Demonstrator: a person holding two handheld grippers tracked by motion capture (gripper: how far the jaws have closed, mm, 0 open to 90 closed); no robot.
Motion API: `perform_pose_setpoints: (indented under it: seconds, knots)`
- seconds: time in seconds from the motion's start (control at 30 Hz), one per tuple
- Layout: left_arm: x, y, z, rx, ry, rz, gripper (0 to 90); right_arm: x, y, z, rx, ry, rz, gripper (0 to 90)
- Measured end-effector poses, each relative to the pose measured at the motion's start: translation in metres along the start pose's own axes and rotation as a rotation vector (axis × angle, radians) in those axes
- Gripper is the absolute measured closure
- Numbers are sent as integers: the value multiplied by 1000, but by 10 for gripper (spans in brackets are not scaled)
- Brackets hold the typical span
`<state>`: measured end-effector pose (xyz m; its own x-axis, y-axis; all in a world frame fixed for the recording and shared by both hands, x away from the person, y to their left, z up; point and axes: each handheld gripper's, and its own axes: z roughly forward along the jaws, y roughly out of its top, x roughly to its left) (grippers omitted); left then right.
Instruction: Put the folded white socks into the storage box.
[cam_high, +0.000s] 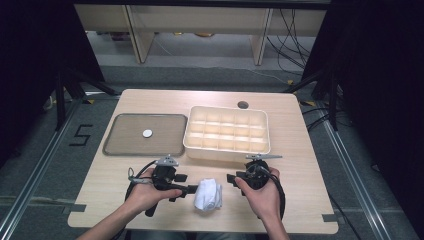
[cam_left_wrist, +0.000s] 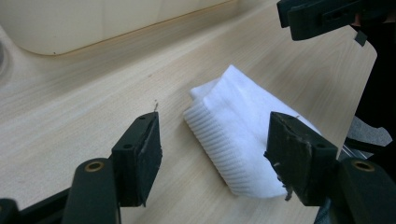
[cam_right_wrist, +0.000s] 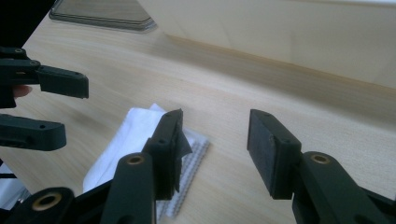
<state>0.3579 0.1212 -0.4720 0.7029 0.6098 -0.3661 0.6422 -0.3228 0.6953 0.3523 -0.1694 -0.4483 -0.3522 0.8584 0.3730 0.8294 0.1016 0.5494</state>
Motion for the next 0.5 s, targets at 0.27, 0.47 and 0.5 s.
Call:
perform_pose_setpoints:
  seconds: [0.27,0.47,0.5]
  knots:
    - [-1,13,8,38,-11,18,348,-8,-4,1,15,26,24,550]
    - [-3,20,13,62,11,19,347,-12,-8,0,32,23,25,544]
    - [-3,21,13,70,3,15,347,-13,-9,0,33,22,18,542]
